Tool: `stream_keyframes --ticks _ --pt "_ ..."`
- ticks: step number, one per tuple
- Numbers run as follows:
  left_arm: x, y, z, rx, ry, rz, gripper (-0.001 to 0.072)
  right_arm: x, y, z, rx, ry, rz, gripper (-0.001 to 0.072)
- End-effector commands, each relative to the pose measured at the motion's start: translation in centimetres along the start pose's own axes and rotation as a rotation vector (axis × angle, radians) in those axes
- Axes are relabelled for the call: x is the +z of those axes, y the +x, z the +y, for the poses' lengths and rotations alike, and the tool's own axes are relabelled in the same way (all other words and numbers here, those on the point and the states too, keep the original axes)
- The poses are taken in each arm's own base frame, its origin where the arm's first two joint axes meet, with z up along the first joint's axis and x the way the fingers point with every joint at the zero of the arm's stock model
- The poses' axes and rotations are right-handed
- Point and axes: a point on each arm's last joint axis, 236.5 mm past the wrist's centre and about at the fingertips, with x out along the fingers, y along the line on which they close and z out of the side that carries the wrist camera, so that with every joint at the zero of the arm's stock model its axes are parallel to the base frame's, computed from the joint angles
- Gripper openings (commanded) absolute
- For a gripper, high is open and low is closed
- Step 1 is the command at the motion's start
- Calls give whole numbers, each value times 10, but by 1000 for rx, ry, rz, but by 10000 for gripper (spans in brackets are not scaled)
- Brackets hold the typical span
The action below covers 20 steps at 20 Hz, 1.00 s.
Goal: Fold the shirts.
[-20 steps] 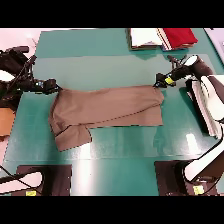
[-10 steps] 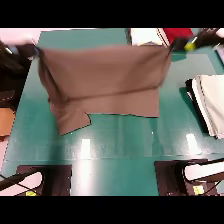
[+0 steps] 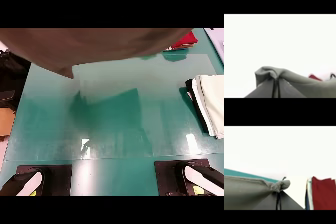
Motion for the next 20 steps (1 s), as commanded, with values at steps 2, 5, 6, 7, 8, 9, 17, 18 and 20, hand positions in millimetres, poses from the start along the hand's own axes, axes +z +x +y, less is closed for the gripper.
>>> stream_keyframes --ticks 2,5,6,7,8,9,17,18,20 --pt "64 -59 -40 -8 40 -165 30 36 -63 8 -74 -49 -105 16" --pt "63 -60 -42 -10 39 -156 30 36 -67 4 -96 -51 -54 15" --pt "52 -53 -38 -14 30 -117 30 29 -61 4 -86 -49 -17 15" --pt "36 -42 -31 -11 3 -61 30 18 -50 1 -78 -42 32 16" --pt "15 -28 -22 -13 -29 7 30 4 -36 -4 -73 -29 81 15" --pt "-15 -9 -11 -18 -67 94 30 -17 -19 -10 -69 -8 138 15" --pt "-416 79 81 19 -500 893 31 -291 113 -45 -6 218 769 16" --pt "-462 77 82 18 -533 965 31 -325 124 -42 9 237 840 16" --pt "-533 72 78 11 -610 1092 32 -375 142 -34 37 262 937 17"
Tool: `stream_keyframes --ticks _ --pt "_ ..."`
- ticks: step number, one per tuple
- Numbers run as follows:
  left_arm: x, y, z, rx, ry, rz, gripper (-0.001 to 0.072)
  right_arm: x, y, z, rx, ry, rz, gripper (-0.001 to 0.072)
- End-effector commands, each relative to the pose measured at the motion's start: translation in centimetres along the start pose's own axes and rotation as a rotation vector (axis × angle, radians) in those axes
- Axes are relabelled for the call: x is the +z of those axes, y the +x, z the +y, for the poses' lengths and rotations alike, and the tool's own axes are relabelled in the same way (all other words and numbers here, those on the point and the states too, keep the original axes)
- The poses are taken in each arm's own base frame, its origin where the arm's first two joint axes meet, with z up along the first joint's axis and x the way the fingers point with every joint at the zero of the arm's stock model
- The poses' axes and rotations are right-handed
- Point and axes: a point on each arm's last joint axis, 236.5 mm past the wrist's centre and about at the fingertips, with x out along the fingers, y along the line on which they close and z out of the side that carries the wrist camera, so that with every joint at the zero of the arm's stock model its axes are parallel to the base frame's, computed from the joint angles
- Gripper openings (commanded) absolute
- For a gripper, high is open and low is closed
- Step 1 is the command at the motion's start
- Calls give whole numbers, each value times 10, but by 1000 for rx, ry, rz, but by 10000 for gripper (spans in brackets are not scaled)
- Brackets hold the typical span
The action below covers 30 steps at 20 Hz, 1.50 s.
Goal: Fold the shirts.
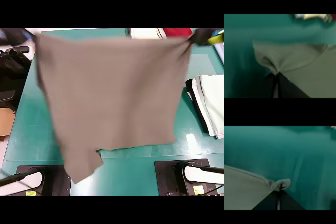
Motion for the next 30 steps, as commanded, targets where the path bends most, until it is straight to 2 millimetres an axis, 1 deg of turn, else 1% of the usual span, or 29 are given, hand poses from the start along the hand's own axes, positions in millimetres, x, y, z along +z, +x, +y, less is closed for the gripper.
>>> stream_keyframes --ticks 1,2,3,4,5,6,8,9,10,11,12,13,14,16,17,18,19,21,23,25,26,30 --pt "-87 92 54 -7 -127 247 32 -53 88 -4 42 41 204 17" --pt "-95 99 60 -5 -141 270 32 -58 101 -3 54 45 230 22" --pt "-99 102 64 8 -150 282 35 -59 108 0 74 56 244 169" --pt "-99 100 67 22 -138 286 193 -55 111 6 106 72 247 457" --pt "-98 95 72 47 -131 295 526 -48 108 7 119 92 242 494" --pt "-99 84 78 80 -137 319 552 -38 100 7 129 100 223 492" --pt "-102 55 92 138 -150 368 541 -24 77 8 140 96 187 482" --pt "-106 39 101 172 -160 391 541 -22 63 6 133 99 175 482" --pt "-113 21 108 213 -180 405 541 -25 49 4 126 105 168 482" --pt "-122 5 112 242 -187 407 541 -32 37 4 122 111 174 482" --pt "-137 -10 113 272 -203 416 541 -45 26 5 120 119 191 482" --pt "-160 -21 111 296 -214 444 541 -58 18 6 119 130 208 482" --pt "-189 -33 109 321 -227 488 541 -72 12 10 120 136 223 481" --pt "-253 -52 99 340 -283 578 541 -95 3 16 120 142 236 482" --pt "-288 -61 91 338 -313 628 541 -104 1 20 121 144 241 481" --pt "-317 -68 84 337 -348 668 542 -112 -1 22 120 148 242 482" --pt "-343 -74 79 340 -383 697 542 -118 -2 23 119 153 240 482" --pt "-378 -82 72 348 -426 728 541 -128 -6 25 114 160 231 481" --pt "-400 -86 68 358 -473 756 541 -134 -9 26 107 164 215 482" --pt "-412 -84 70 362 -487 766 541 -136 -13 27 105 162 203 482" --pt "-415 -81 72 364 -491 758 541 -134 -16 28 104 159 195 482" --pt "-404 -68 68 333 -518 688 541 -125 -25 29 97 149 146 481"
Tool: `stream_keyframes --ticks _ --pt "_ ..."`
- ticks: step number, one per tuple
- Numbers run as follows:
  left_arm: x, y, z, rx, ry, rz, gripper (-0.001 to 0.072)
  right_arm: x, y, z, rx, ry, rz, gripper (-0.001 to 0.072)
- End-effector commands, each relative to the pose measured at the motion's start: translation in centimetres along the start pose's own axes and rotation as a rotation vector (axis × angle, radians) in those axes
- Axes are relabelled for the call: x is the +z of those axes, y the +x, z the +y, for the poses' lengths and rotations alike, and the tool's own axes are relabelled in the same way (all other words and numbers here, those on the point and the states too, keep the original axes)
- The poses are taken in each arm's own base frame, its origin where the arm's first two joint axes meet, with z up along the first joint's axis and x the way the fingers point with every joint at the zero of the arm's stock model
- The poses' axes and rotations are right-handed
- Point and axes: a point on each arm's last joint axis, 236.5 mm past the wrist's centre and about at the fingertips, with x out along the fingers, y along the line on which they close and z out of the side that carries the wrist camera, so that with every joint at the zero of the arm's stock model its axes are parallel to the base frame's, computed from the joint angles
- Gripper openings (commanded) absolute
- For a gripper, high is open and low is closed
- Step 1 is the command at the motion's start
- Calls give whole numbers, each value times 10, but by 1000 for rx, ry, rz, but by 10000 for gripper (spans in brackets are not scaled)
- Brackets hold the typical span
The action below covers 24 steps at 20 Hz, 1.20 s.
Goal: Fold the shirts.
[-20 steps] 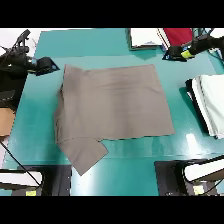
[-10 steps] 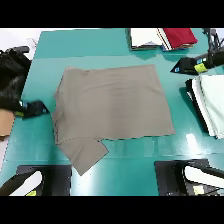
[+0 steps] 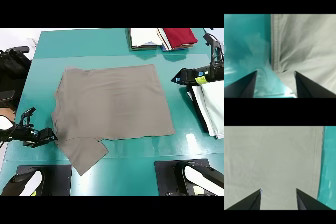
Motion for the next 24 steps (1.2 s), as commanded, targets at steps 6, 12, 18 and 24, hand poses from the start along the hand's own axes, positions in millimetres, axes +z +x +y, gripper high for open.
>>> stream_keyframes --ticks 6,12,18,24 --pt "-25 27 -10 -88 -55 53 541 5 -15 6 -4 -17 -58 482" --pt "-3 25 -32 -188 -102 -37 351 4 -15 6 -3 -17 -53 482" --pt "19 3 -50 -231 2 -104 31 -76 -6 -51 -66 123 174 481" --pt "46 -29 -64 -242 68 -190 31 -219 30 -121 -96 521 391 546"
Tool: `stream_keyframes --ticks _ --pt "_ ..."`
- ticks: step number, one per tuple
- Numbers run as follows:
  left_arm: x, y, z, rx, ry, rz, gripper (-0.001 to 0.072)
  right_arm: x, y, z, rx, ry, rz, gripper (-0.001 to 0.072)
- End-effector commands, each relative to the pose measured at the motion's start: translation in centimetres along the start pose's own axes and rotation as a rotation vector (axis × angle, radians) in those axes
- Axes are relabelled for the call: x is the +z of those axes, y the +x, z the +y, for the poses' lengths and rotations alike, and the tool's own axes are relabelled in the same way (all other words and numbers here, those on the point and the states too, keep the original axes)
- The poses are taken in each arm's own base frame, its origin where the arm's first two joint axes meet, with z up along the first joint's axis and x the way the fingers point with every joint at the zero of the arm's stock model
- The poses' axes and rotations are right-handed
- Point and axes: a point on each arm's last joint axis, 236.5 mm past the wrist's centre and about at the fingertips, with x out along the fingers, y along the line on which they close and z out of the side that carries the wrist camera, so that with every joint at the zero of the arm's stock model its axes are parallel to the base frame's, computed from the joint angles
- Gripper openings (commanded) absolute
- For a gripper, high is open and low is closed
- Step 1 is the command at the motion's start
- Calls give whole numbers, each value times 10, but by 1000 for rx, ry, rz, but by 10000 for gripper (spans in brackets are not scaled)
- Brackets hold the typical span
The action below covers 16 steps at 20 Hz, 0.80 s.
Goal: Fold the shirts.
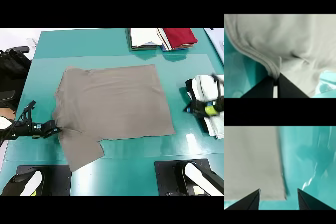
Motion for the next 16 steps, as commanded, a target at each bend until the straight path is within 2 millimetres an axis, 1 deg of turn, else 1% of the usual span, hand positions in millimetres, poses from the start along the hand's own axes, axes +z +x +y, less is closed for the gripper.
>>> stream_keyframes --ticks 1,2,3,5,7,9,10,11,12,13,14,15,16 --pt "16 -12 -10 -11 36 -43 31 -55 48 -24 74 160 144 544" --pt "17 -13 -11 -12 38 -47 31 -65 60 -22 96 184 181 535" --pt "17 -13 -11 -13 37 -47 31 -70 70 -18 118 198 207 535" --pt "18 -13 -11 -12 37 -51 31 -72 86 -7 149 194 241 523" --pt "19 -13 -11 -11 37 -54 31 -69 96 5 152 146 257 491" --pt "19 -13 -11 -12 37 -53 31 -62 100 19 138 58 261 312" --pt "18 -13 -11 -12 37 -52 31 -57 99 27 133 8 254 172" --pt "20 -14 -12 -12 42 -56 31 -51 95 36 131 -37 238 56" --pt "26 -20 -16 -14 53 -75 30 -42 89 46 131 -83 204 18" --pt "36 -31 -24 -18 77 -117 31 -27 76 58 132 -134 150 19" --pt "50 -48 -36 -25 111 -174 30 -11 59 71 135 -183 81 18" --pt "67 -75 -55 -36 165 -258 30 11 32 87 140 -239 -21 18" --pt "83 -106 -76 -45 221 -349 30 34 -3 104 143 -296 -139 18"
